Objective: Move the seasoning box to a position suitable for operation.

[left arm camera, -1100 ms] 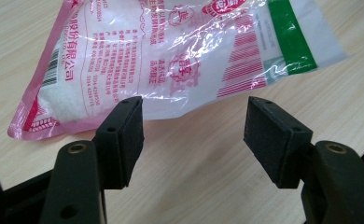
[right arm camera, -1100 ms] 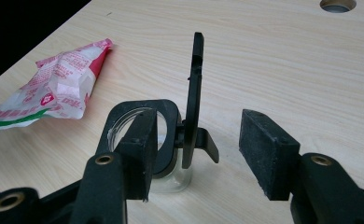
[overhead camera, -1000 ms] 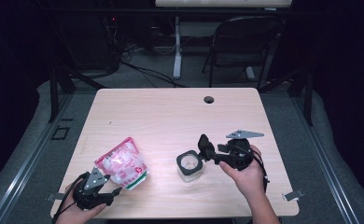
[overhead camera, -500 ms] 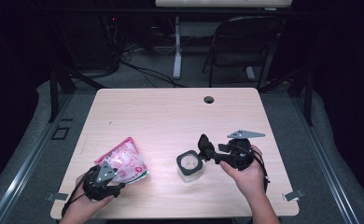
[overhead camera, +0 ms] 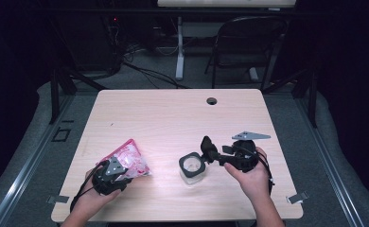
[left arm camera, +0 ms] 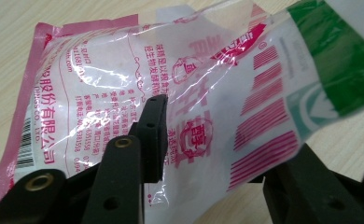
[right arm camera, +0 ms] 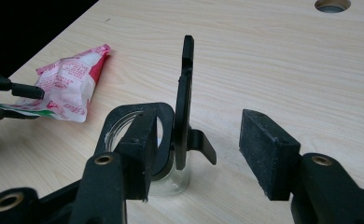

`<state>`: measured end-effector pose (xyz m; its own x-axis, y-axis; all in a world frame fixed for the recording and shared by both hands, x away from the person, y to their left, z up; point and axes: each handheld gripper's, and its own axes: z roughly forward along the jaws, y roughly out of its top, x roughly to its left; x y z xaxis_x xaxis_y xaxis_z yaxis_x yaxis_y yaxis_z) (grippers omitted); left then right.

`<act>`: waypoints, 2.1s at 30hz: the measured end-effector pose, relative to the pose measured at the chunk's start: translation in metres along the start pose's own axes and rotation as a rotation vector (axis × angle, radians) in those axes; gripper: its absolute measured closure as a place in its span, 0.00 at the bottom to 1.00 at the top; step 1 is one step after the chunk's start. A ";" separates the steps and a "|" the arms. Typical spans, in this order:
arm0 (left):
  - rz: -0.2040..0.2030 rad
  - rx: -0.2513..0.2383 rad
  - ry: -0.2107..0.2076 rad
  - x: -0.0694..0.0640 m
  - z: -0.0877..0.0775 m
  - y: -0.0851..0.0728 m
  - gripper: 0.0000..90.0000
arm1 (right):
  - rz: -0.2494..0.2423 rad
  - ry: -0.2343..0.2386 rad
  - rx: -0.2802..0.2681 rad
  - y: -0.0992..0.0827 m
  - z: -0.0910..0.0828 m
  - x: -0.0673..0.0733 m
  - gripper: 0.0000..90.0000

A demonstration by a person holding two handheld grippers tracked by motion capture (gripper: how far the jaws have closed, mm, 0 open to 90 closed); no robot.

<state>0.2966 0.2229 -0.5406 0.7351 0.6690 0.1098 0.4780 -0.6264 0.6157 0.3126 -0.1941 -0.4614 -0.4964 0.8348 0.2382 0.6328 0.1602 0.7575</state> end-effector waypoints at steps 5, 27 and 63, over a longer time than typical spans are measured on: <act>-0.036 0.006 -0.008 0.004 0.004 -0.002 0.78 | -0.001 0.000 -0.004 0.000 0.000 0.000 0.52; -0.129 0.023 -0.084 0.028 0.008 0.003 0.99 | 0.026 0.018 -0.005 -0.001 -0.002 -0.006 0.53; -0.157 0.013 -0.036 0.077 -0.046 0.041 1.00 | 0.047 0.029 -0.020 -0.002 -0.003 -0.010 0.54</act>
<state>0.3510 0.2672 -0.4713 0.6674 0.7446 -0.0147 0.5945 -0.5207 0.6127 0.3144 -0.2044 -0.4632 -0.4839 0.8253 0.2910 0.6440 0.1107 0.7570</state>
